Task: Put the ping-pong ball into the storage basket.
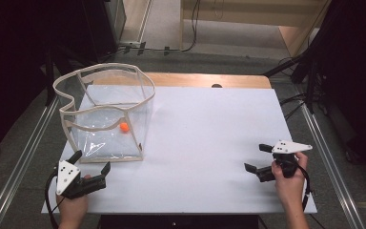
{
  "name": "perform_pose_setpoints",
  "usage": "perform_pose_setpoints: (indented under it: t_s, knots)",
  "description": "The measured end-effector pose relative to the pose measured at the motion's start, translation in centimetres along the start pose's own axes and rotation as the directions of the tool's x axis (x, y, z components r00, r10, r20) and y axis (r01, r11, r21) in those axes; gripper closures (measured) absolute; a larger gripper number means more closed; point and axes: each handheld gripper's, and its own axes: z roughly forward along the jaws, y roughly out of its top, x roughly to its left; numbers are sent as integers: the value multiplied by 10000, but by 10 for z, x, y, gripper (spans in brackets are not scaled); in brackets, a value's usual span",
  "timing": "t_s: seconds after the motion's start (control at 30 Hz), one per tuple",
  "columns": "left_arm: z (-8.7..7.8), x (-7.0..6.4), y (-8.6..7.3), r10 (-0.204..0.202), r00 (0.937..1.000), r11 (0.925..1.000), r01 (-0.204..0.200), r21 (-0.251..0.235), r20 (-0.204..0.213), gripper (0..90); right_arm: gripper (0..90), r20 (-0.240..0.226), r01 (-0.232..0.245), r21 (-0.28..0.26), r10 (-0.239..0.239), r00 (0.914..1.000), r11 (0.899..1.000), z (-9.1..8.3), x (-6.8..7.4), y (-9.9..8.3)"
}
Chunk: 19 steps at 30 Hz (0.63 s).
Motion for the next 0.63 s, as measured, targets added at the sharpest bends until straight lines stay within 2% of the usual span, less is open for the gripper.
perform_pose_setpoints:
  t_s: [0.1, 0.27, 0.63]
  knots:
    - [-1, 0, 0, -14, 10000, 10000, 14, -19, 40, 0, 0, 117, -119, -90, 120, 9999, 9999, -2, -1, -7]
    - [-1, 1, 0, -44, 10000, 10000, 44, -20, 21, 0, 0, 188, -337, -604, 349, 9992, 9976, -9, -3, -16]
    - [-1, 1, 0, -83, 10000, 10000, 83, -21, 38, 0, 0, 329, -592, -582, 612, 9976, 9966, -13, 1, -24]
